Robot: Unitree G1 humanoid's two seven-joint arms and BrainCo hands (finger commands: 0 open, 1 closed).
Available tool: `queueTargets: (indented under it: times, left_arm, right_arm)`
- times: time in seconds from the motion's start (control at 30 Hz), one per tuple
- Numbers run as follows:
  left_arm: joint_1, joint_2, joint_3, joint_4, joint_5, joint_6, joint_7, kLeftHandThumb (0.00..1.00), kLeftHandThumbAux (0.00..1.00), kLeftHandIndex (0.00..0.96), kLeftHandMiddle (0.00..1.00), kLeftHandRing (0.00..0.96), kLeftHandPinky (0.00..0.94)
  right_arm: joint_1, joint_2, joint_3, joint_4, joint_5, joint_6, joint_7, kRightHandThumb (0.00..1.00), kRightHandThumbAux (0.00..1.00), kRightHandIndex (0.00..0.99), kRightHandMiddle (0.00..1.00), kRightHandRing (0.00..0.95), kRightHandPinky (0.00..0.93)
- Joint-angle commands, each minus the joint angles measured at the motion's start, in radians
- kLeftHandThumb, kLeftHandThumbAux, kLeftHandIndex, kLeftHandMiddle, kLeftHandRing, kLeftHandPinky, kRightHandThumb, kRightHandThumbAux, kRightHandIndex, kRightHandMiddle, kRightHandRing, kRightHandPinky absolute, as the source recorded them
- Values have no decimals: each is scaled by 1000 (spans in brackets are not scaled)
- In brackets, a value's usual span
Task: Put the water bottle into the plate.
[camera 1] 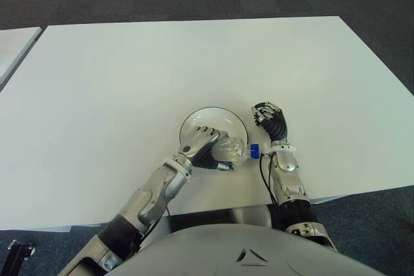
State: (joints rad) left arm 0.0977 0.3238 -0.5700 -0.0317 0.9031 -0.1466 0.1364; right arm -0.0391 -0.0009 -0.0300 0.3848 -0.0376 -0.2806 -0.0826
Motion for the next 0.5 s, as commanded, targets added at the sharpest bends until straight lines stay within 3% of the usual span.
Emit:
queueTargets:
  times: [0.03, 0.33, 0.5]
  left_arm:
    - [-3, 2, -1, 58, 33, -4, 63, 851, 669, 396, 539, 851, 842]
    - [-16, -10, 8, 108, 34, -1, 113, 852, 669, 396, 537, 855, 843]
    - [-20, -24, 25, 130, 40, 41, 132, 851, 670, 395, 537, 852, 839]
  right_arm:
    - [9, 8, -4, 3, 7, 7, -1, 707, 727, 436, 685, 674, 675]
    - [8, 8, -3, 9, 6, -10, 2, 707, 727, 437, 692, 682, 687]
    - [9, 8, -5, 14, 12, -21, 10, 707, 727, 437, 695, 683, 681]
